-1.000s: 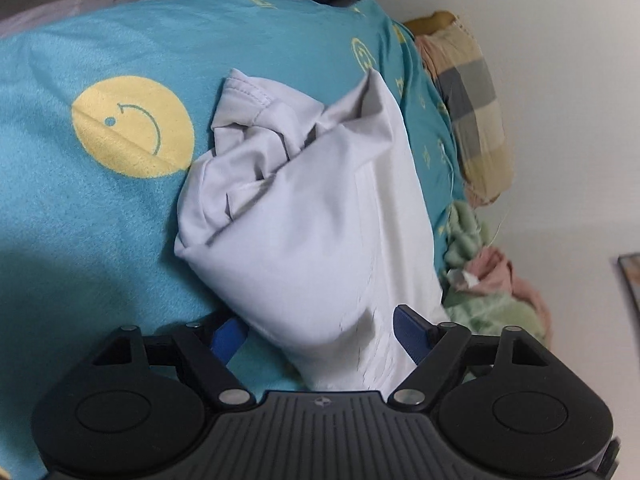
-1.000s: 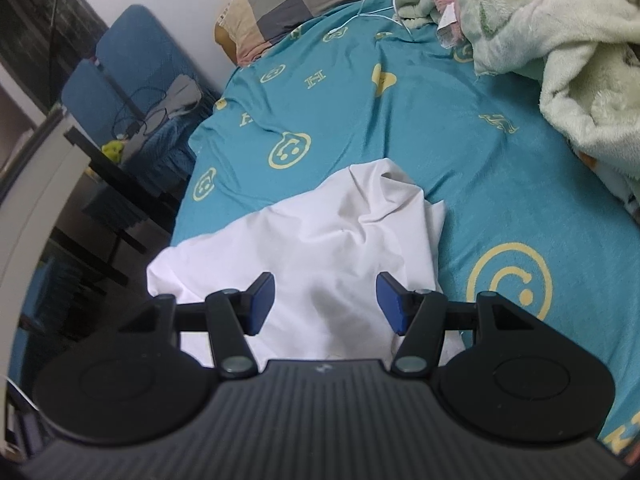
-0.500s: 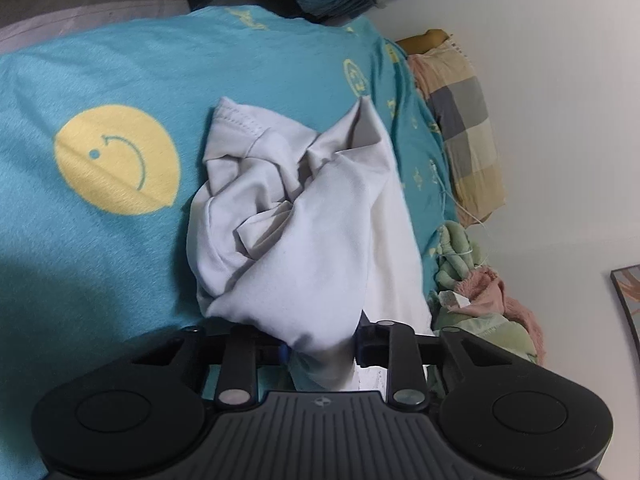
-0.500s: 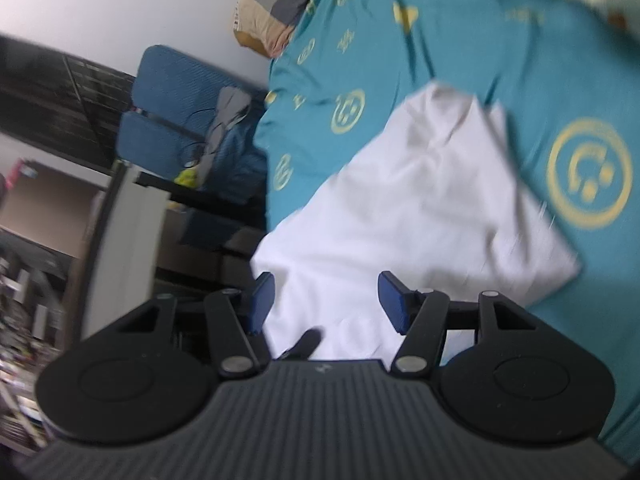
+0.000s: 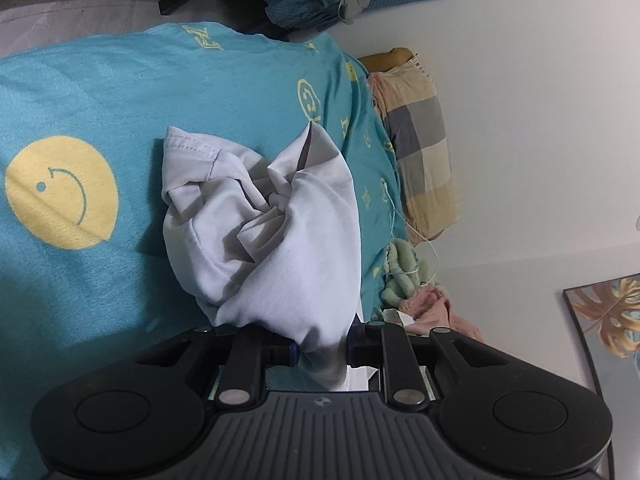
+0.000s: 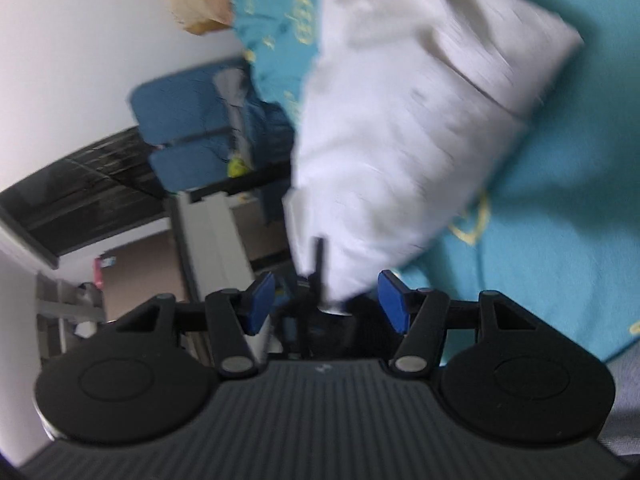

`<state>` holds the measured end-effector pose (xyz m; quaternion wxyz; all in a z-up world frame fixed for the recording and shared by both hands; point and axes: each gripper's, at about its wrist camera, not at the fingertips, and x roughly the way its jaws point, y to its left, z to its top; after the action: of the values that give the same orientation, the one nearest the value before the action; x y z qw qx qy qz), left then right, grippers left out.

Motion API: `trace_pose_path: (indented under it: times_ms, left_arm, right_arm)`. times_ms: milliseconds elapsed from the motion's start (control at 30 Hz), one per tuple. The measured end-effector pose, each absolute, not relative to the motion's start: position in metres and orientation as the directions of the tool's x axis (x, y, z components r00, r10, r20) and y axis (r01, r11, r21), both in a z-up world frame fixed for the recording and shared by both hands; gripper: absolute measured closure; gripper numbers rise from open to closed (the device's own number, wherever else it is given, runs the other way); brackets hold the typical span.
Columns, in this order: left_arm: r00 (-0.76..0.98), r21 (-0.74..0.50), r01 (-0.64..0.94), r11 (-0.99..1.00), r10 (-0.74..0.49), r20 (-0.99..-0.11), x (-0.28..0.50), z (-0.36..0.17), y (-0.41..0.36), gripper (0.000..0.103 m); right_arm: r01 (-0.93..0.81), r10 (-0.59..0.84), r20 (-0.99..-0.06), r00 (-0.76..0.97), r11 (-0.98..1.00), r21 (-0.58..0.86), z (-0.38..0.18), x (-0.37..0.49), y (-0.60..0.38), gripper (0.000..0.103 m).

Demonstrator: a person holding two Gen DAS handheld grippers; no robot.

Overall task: Fold clothes
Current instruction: 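Grasp the folded white shirt with both grippers and lift it off the sheet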

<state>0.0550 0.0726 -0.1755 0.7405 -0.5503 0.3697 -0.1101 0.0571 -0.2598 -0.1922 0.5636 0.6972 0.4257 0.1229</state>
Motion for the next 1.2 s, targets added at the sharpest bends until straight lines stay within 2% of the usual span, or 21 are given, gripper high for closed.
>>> trace_pose_path:
  times_ms: [100, 267, 467, 533, 600, 700, 967, 1200]
  left_arm:
    - [0.709, -0.906, -0.238, 0.351, -0.574, -0.409, 0.055, -0.174, 0.075, 0.083]
    - [0.719, -0.919, -0.228, 0.322, -0.581, -0.382, 0.055, -0.171, 0.078, 0.083]
    - [0.714, -0.918, -0.229, 0.323, -0.586, -0.384, 0.053, -0.172, 0.082, 0.083]
    - [0.712, -0.916, -0.226, 0.330, -0.586, -0.387, 0.054, -0.170, 0.082, 0.083]
    - [0.706, -0.911, -0.215, 0.351, -0.589, -0.394, 0.057, -0.166, 0.081, 0.083]
    - [0.696, -0.902, -0.180, 0.391, -0.597, -0.398, 0.059, -0.149, 0.078, 0.083]
    - [0.662, -0.922, -0.184, 0.340, -0.650, -0.372, 0.069, -0.085, 0.045, 0.083]
    - [0.606, -0.951, -0.061, 0.303, -0.746, -0.276, 0.102, 0.005, -0.068, 0.083]
  right_arm:
    - [0.509, 0.690, -0.372, 0.620, 0.006, 0.860, -0.204, 0.057, -0.260, 0.043]
    - [0.574, 0.516, -0.495, 0.700, 0.007, 0.819, -0.209, 0.050, -0.286, 0.043]
    - [0.574, 0.446, -0.534, 0.718, 0.053, 0.817, -0.203, 0.056, -0.290, 0.043]
    - [0.558, 0.433, -0.539, 0.723, 0.095, 0.825, -0.196, 0.058, -0.287, 0.051]
    - [0.536, 0.417, -0.531, 0.738, 0.117, 0.836, -0.189, 0.058, -0.288, 0.070]
    - [0.503, 0.410, -0.489, 0.770, 0.082, 0.861, -0.184, 0.057, -0.296, 0.079]
    - [0.357, 0.364, -0.347, 0.864, 0.043, 0.933, -0.124, 0.039, -0.335, 0.082]
    - [0.231, 0.255, -0.246, 0.935, 0.089, 0.969, -0.033, 0.025, -0.430, 0.082]
